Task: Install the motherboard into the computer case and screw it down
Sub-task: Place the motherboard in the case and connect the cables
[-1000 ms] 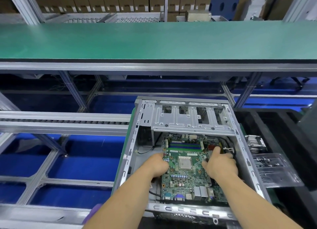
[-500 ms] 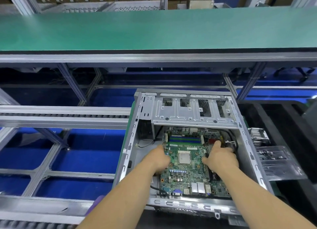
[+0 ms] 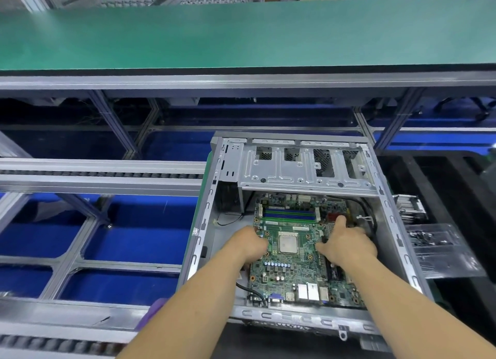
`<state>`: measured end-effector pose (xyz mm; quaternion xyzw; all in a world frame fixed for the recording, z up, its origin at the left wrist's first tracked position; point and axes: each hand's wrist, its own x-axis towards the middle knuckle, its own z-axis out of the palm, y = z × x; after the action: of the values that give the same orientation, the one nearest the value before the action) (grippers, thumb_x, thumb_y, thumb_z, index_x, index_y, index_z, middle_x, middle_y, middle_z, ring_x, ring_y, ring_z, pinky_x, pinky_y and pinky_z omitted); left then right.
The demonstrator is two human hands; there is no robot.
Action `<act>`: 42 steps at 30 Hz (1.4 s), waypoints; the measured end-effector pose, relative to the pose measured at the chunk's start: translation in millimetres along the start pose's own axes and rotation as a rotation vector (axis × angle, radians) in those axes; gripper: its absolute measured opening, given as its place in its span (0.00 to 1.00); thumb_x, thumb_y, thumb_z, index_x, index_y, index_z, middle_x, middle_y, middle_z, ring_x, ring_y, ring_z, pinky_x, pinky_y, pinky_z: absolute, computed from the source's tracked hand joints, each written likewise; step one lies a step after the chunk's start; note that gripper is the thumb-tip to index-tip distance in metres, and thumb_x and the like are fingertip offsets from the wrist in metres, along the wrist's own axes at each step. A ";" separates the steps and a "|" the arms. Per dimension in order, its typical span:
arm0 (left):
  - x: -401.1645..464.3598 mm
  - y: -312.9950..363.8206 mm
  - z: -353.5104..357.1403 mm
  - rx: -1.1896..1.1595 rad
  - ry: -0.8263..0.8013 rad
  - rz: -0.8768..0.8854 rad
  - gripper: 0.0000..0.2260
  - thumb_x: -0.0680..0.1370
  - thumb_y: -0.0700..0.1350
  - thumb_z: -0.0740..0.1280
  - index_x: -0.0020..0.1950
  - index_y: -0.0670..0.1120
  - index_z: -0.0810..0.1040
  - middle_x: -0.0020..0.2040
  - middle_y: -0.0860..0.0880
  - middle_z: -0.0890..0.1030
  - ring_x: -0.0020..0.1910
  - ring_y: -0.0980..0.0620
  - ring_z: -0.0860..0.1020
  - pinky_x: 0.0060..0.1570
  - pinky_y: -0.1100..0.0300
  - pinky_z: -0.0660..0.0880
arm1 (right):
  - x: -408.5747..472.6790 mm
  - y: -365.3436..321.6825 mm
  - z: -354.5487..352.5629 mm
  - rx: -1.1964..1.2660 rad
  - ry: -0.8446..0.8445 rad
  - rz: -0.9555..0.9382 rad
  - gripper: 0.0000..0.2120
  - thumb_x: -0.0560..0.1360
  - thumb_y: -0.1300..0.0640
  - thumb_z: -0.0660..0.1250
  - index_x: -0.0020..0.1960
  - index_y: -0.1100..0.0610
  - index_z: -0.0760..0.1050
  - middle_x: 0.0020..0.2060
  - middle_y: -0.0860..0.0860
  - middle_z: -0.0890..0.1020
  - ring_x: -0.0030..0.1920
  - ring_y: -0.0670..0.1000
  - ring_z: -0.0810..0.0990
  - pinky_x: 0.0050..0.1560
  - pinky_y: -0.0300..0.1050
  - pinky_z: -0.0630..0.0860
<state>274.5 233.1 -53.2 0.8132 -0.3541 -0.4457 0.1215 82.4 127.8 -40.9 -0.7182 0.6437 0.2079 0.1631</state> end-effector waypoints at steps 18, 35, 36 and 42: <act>-10.6 5.6 -4.3 -0.029 0.000 0.009 0.12 0.81 0.48 0.60 0.59 0.41 0.71 0.37 0.48 0.72 0.32 0.51 0.71 0.34 0.60 0.70 | -2.5 7.1 -0.6 -0.002 -0.039 -0.011 0.42 0.78 0.38 0.65 0.79 0.58 0.48 0.64 0.63 0.74 0.47 0.57 0.77 0.40 0.47 0.75; -9.2 -4.0 -14.2 0.278 0.119 -0.096 0.01 0.74 0.39 0.61 0.44 0.42 0.71 0.36 0.48 0.74 0.35 0.50 0.75 0.33 0.61 0.72 | -19.4 0.5 -13.4 -0.108 0.158 -0.130 0.10 0.82 0.54 0.64 0.60 0.57 0.75 0.44 0.52 0.78 0.43 0.56 0.78 0.37 0.46 0.74; -8.7 -3.2 -13.9 0.238 0.094 -0.087 0.02 0.74 0.39 0.61 0.42 0.42 0.70 0.34 0.48 0.73 0.31 0.52 0.74 0.29 0.62 0.70 | -21.2 -2.4 -15.7 -0.117 0.198 -0.171 0.08 0.81 0.57 0.63 0.57 0.57 0.76 0.42 0.51 0.77 0.41 0.55 0.77 0.37 0.46 0.74; -12.5 5.0 -12.7 -0.150 -0.094 0.108 0.05 0.74 0.42 0.69 0.41 0.46 0.73 0.31 0.48 0.66 0.28 0.51 0.65 0.27 0.63 0.62 | -31.7 -24.1 -18.0 0.243 -0.017 -0.699 0.10 0.80 0.59 0.65 0.60 0.53 0.81 0.41 0.42 0.81 0.38 0.42 0.78 0.44 0.40 0.78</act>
<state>278.1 236.5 -35.4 0.7596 -0.3685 -0.5013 0.1893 105.2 148.8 -10.0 -0.8684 0.3781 0.0676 0.3136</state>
